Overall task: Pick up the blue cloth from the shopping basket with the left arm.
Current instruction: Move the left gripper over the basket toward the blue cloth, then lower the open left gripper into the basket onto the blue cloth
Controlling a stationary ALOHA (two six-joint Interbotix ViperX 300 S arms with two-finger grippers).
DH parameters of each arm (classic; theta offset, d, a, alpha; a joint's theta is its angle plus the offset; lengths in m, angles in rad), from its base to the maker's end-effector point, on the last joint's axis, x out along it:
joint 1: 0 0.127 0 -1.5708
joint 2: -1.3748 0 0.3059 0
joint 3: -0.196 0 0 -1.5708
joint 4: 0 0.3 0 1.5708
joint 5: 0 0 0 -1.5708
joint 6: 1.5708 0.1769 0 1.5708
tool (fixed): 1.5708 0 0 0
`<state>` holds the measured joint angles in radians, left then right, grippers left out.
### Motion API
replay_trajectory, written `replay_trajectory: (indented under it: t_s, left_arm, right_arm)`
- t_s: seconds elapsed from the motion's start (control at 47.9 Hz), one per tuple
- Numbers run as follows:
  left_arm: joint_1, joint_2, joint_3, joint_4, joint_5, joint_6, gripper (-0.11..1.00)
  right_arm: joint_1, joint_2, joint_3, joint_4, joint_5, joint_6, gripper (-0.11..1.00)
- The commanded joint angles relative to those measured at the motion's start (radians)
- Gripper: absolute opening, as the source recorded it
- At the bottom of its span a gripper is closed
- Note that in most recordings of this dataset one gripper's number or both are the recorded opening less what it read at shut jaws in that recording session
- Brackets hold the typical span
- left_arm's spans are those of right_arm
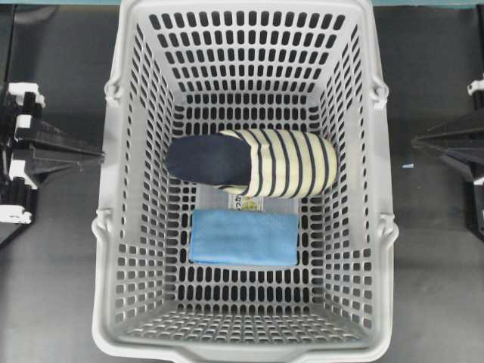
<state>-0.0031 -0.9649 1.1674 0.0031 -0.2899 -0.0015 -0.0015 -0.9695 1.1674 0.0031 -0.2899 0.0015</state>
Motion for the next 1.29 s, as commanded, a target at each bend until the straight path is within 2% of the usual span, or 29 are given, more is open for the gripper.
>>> replay_trajectory:
  t_s: [0.0, 0.084, 0.167, 0.251, 0.459, 0.668, 0.919, 0.982, 1.023, 1.19, 1.232, 1.274]
  left_arm:
    - [-0.017, -0.002, -0.083, 0.040, 0.035, -0.048, 0.06]
    - [-0.020, 0.008, -0.149, 0.041, 0.121, -0.092, 0.00]
    - [-0.025, 0.029, -0.215, 0.041, 0.227, -0.112, 0.00]
    - [-0.038, 0.071, -0.302, 0.041, 0.350, -0.114, 0.00]
    - [-0.087, 0.227, -0.525, 0.041, 0.563, -0.110, 0.00]
    - [-0.101, 0.405, -0.735, 0.041, 0.785, -0.110, 0.00]
    - [-0.117, 0.578, -0.891, 0.041, 0.945, -0.110, 0.00]
    - [-0.118, 0.632, -0.939, 0.041, 1.002, -0.114, 0.00]
    - [-0.123, 0.660, -0.965, 0.043, 1.040, -0.110, 0.00]
    - [-0.118, 0.769, -1.049, 0.041, 1.146, -0.094, 0.01]
    - [-0.118, 0.788, -1.062, 0.041, 1.152, -0.086, 0.04]
    - [-0.121, 0.805, -1.071, 0.043, 1.155, -0.083, 0.12]
  right_arm:
    - [0.006, 0.005, -0.014, 0.005, -0.009, 0.012, 0.01]
    - [0.009, 0.003, -0.029, 0.012, 0.003, 0.023, 0.00]
    - [0.008, 0.003, -0.049, 0.012, 0.037, 0.035, 0.00]
    - [0.008, 0.003, -0.083, 0.012, 0.109, 0.037, 0.00]
    - [0.006, 0.017, -0.166, 0.012, 0.276, 0.037, 0.00]
    - [0.000, 0.028, -0.221, 0.012, 0.249, 0.041, 0.00]
    - [0.017, 0.038, -0.225, 0.028, 0.253, 0.041, 0.02]
    - [0.025, 0.043, -0.225, 0.025, 0.247, 0.035, 0.09]
    - [0.029, 0.044, -0.225, 0.023, 0.239, 0.035, 0.19]
    - [0.029, 0.044, -0.224, 0.028, 0.201, 0.043, 0.69]
    - [0.028, 0.046, -0.222, 0.028, 0.204, 0.043, 0.79]
    - [0.029, 0.046, -0.221, 0.028, 0.207, 0.043, 0.83]
